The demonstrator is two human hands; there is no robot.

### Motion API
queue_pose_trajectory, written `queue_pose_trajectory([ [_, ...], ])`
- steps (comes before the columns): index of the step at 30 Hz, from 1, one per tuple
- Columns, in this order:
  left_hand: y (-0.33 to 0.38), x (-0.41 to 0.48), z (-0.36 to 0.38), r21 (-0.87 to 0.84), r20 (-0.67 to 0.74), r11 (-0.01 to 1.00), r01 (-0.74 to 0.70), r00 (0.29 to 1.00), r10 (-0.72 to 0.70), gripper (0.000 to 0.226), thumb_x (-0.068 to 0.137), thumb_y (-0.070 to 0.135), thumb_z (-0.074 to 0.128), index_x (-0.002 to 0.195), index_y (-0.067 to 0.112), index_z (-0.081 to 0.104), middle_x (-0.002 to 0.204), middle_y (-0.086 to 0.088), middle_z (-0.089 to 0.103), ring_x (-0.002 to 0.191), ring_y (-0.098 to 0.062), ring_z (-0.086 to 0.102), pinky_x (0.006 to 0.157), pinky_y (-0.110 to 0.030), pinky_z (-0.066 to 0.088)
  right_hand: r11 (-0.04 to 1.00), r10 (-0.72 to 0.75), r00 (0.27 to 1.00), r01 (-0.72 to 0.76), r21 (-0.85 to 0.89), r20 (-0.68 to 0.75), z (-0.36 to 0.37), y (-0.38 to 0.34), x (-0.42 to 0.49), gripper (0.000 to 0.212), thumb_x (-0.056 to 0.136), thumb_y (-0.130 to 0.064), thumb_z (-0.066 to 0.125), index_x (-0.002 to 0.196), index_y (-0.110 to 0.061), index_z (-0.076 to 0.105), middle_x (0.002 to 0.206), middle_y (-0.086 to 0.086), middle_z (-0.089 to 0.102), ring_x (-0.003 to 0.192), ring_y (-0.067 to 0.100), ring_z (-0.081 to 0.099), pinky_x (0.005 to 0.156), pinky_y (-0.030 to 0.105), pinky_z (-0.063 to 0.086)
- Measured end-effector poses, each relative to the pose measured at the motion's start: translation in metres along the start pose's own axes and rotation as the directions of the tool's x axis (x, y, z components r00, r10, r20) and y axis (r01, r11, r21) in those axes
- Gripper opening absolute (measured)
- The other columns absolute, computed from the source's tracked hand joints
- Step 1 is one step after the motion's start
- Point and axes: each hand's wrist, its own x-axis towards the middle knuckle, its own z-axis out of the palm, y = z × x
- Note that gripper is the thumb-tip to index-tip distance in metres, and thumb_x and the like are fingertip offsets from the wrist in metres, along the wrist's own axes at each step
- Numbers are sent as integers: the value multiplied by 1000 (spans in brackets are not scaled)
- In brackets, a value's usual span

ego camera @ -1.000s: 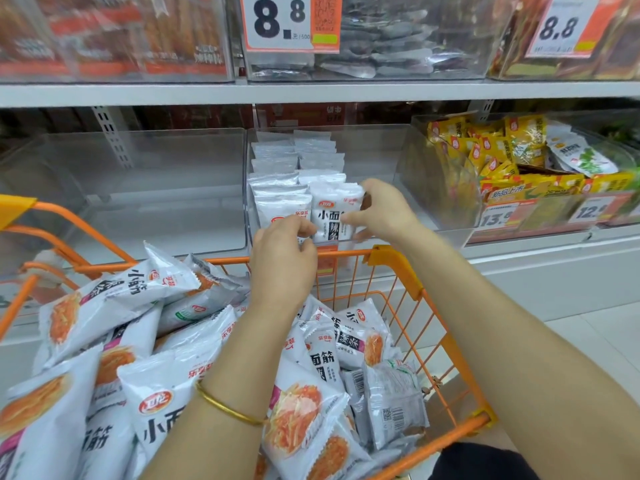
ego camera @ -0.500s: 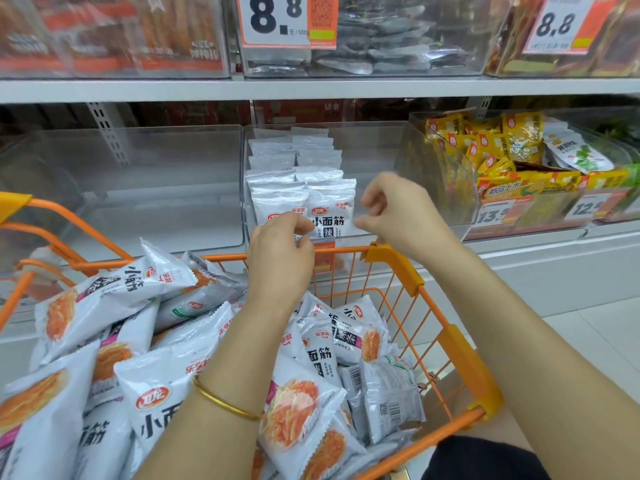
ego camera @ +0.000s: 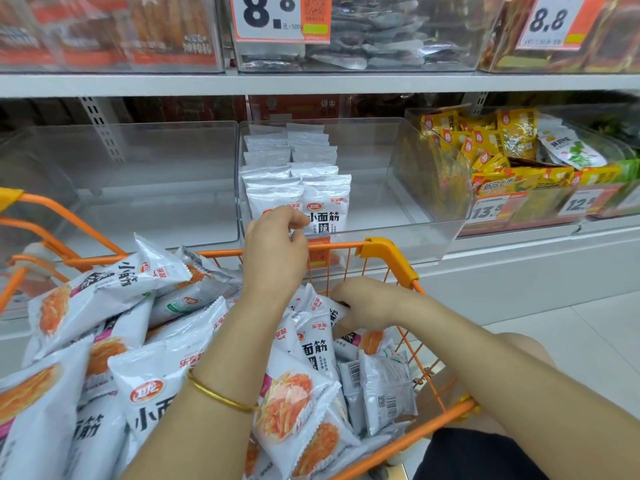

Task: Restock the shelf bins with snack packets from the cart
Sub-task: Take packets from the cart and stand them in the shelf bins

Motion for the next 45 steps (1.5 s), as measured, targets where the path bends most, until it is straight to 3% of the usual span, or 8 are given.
queue_pose_trajectory([
  [7, -2, 1, 0, -2, -74, 1000, -12, 997, 12, 29, 84, -1, 45, 97, 17, 64, 102, 3, 62, 109, -23, 51, 93, -37, 43, 949, 61, 923, 65, 309, -380, -33, 7, -31, 20, 81, -25, 71, 75, -20, 53, 76, -4, 60, 69, 12, 58, 59, 16, 42],
  [10, -2, 1, -1, 12, -104, 1000, -16, 994, 17, 30, 84, -1, 45, 99, 17, 64, 102, 5, 59, 110, -22, 49, 93, -34, 42, 770, 197, 872, 144, 621, -448, -48, 13, -41, 23, 82, -22, 71, 98, -14, 57, 94, 3, 70, 80, 17, 70, 71, 37, 58],
  [12, -2, 1, -1, 19, -104, 1000, -25, 994, 26, 31, 84, -1, 45, 100, 16, 64, 104, 4, 59, 111, -23, 50, 95, -37, 42, 644, 276, 830, 215, 735, -484, -60, 17, -42, 30, 84, -18, 68, 110, -10, 54, 100, 5, 70, 81, 16, 71, 68, 36, 60],
  [18, -3, 0, -2, 28, -95, 999, -30, 995, 33, 30, 85, -1, 45, 101, 17, 64, 109, 2, 60, 112, -23, 49, 96, -40, 42, 465, 433, 672, 405, 787, -601, -86, 26, -23, 33, 89, -11, 62, 118, -5, 48, 109, 8, 66, 89, 18, 69, 71, 39, 60],
  [25, 8, -4, -2, 220, -69, 959, -180, 977, 200, 30, 88, 3, 45, 110, 16, 61, 115, 1, 57, 114, -20, 40, 95, -32, 34, 480, 680, 409, 378, 792, -608, -112, 61, 16, 32, 85, -16, 64, 112, -11, 47, 114, 7, 62, 99, 24, 64, 86, 46, 54],
  [31, 4, -3, 12, 323, 60, 895, -308, 950, 305, 28, 82, 3, 55, 105, 15, 65, 109, 0, 63, 105, -25, 47, 90, -38, 37, 527, 672, 493, 206, 825, -552, -123, 90, 67, 26, 83, -10, 68, 101, -11, 48, 110, 10, 63, 99, 27, 64, 87, 46, 54],
  [39, -4, -2, 30, 342, 58, 852, -396, 914, 402, 18, 78, 24, 54, 91, 24, 66, 95, 10, 64, 93, -17, 46, 78, -29, 27, 618, 605, 629, 15, 786, -488, -140, 101, 139, 50, 85, -11, 66, 131, -6, 46, 133, 13, 52, 121, 28, 52, 99, 35, 45],
  [45, -9, -1, 35, 306, 18, 877, -372, 923, 385, 20, 78, 20, 53, 91, 24, 67, 96, 13, 65, 94, -11, 43, 81, -26, 27, 732, 556, 634, -69, 678, -536, -150, 108, 177, 35, 93, -9, 55, 127, -3, 47, 131, 11, 55, 120, 25, 53, 92, 28, 43],
])
